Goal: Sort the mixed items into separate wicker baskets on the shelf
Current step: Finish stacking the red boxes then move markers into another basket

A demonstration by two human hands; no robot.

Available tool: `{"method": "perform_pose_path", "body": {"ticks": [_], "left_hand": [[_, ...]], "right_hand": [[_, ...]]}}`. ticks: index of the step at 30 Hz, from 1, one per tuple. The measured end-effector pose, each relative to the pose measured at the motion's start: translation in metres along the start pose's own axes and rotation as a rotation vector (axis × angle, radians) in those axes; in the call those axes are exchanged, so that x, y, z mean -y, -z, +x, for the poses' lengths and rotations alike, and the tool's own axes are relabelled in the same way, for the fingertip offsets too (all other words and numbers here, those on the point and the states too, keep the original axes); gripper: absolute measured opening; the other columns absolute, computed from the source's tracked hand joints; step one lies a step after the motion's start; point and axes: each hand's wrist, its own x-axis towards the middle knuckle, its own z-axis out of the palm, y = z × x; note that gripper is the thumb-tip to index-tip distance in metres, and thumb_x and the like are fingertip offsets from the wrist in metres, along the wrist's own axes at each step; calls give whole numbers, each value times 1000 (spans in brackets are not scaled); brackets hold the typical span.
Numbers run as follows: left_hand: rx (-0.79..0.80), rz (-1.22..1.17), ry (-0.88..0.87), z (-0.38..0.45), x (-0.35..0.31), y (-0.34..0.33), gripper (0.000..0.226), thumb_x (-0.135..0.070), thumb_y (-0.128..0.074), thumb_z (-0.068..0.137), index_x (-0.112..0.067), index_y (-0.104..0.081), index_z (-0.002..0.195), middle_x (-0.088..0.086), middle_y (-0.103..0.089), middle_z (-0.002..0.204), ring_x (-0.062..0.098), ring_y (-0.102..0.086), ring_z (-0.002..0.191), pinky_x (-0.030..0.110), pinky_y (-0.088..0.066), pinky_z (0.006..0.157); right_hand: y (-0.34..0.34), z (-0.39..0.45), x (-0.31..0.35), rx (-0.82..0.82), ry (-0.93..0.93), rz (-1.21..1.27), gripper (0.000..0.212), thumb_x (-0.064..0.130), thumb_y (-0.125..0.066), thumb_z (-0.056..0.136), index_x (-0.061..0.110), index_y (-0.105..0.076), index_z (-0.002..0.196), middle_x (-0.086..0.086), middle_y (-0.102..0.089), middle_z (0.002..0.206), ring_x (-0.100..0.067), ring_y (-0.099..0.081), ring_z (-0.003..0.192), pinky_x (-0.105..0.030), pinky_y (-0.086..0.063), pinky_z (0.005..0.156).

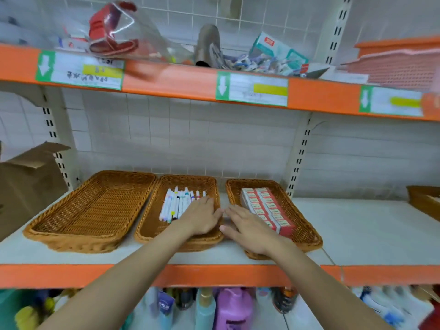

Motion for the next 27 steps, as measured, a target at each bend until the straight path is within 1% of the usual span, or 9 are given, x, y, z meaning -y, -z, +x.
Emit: {"method": "perform_pose_path", "body": {"ticks": [1, 4, 6, 7, 9, 11, 16, 21, 27], "left_hand": [[-17, 18, -17, -5, -12, -2, 58, -39, -26, 104, 0, -28, 146, 18, -28, 153, 28, -23, 142, 35, -17, 117], [-80, 71, -65, -17, -48, -14, 58, -41, -28, 103, -3, -29, 146, 17, -30, 152, 27, -25, 141, 35, -17, 116], [-91, 79, -77, -25, -74, -23, 60, -42, -29, 102, -6, -22, 150, 16, -22, 156, 26, -18, 145, 36, -12, 118], [-87, 89, -84, -28, -87, -29, 62, -43, -28, 102, -6, -18, 151, 15, -16, 158, 26, -13, 147, 36, -9, 119], [-85, 119, -92, -31, -112, -39, 64, -45, -28, 102, -7, -14, 152, 13, -11, 160, 24, -9, 148, 38, -6, 120], [-85, 108, -101, -33, -139, -50, 65, -45, -29, 101, -8, -15, 152, 11, -11, 160, 23, -7, 148, 40, -5, 119], [-42, 113, -181, -34, -198, -71, 65, -44, -29, 102, -9, -10, 153, 10, -2, 161, 23, 1, 149, 38, 1, 120], [-24, 135, -251, -3, -244, -80, 64, -43, -27, 102, -11, -5, 153, 10, 3, 161, 23, 4, 149, 39, 3, 118], [61, 132, -317, 56, -296, -99, 66, -45, -24, 103, -11, -1, 153, 10, 7, 161, 24, 8, 148, 39, 5, 118]], "right_hand": [[2, -12, -5, -1, -2, -1, 64, 49, -32, 102, 16, -16, 154, -3, -11, 162, -16, -7, 149, -30, -6, 118], [4, -48, -25, -29, -31, -36, 63, 47, -31, 102, 16, -16, 154, -4, -10, 162, -17, -7, 149, -33, -5, 119], [4, -72, -41, -35, -74, -54, 63, 48, -31, 102, 19, -13, 155, 0, -8, 162, -14, -4, 149, -37, 0, 118], [3, -84, -49, -26, -94, -65, 64, 50, -30, 101, 21, -10, 155, 2, -4, 162, -13, 0, 149, -40, 3, 118], [2, -108, -65, -3, -128, -71, 68, 53, -29, 100, 22, -3, 155, 5, 4, 162, -12, 7, 148, -43, 6, 118], [1, -131, -84, -1, -162, -55, 72, 56, -28, 99, 22, 2, 155, 5, 9, 162, -12, 11, 148, -42, 7, 118], [-3, -173, -125, -5, -241, -7, 75, 58, -29, 99, 23, 7, 154, 4, 16, 160, -11, 15, 147, -42, 9, 120], [4, -191, -175, -20, -319, 2, 76, 61, -26, 97, 25, 8, 154, 3, 20, 160, -13, 18, 147, -42, 9, 119], [24, -198, -242, -18, -404, -20, 75, 59, -26, 98, 24, 9, 154, 2, 18, 160, -15, 16, 147, -40, 8, 119]]}}
